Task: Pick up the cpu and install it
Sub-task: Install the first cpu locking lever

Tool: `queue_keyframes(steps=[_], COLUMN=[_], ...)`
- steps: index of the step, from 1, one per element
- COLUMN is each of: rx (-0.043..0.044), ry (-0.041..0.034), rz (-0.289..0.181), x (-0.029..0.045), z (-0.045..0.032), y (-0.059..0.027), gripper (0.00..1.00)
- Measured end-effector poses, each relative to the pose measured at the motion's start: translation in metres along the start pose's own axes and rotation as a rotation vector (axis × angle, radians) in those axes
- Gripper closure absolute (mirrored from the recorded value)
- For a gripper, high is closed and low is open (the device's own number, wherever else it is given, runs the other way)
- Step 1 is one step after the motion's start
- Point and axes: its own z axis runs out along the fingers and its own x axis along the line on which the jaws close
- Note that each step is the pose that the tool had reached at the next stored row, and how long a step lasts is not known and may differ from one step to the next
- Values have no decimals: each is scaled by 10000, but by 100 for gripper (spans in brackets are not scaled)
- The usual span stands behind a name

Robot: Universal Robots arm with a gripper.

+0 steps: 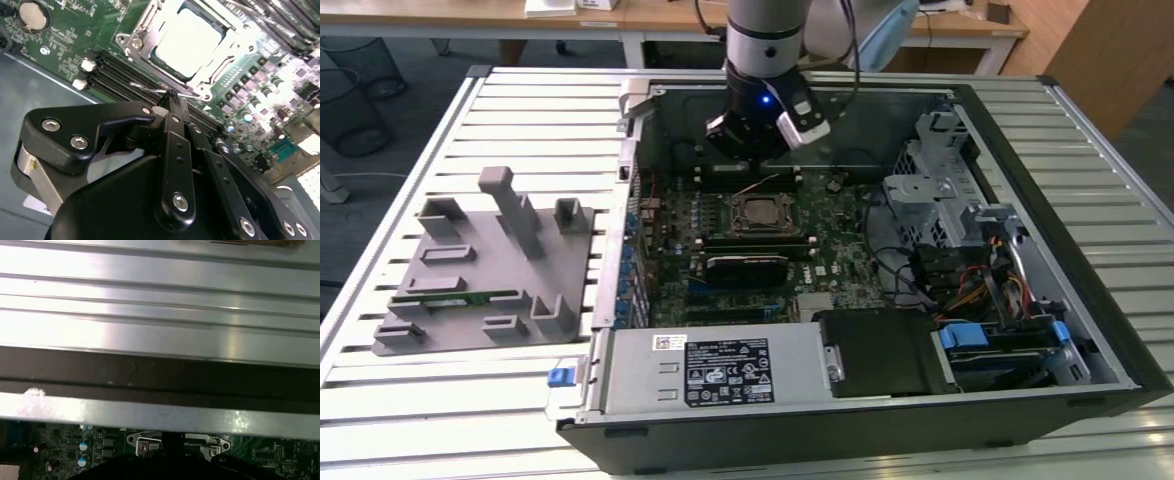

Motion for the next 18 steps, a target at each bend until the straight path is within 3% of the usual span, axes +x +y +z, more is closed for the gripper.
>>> queue_keyframes(steps=[8, 18], rx=[17, 16], ry=[19, 21], rz=[-303, -313], x=[-36, -151], z=[49, 98], y=[29, 34], gripper=[89, 89])
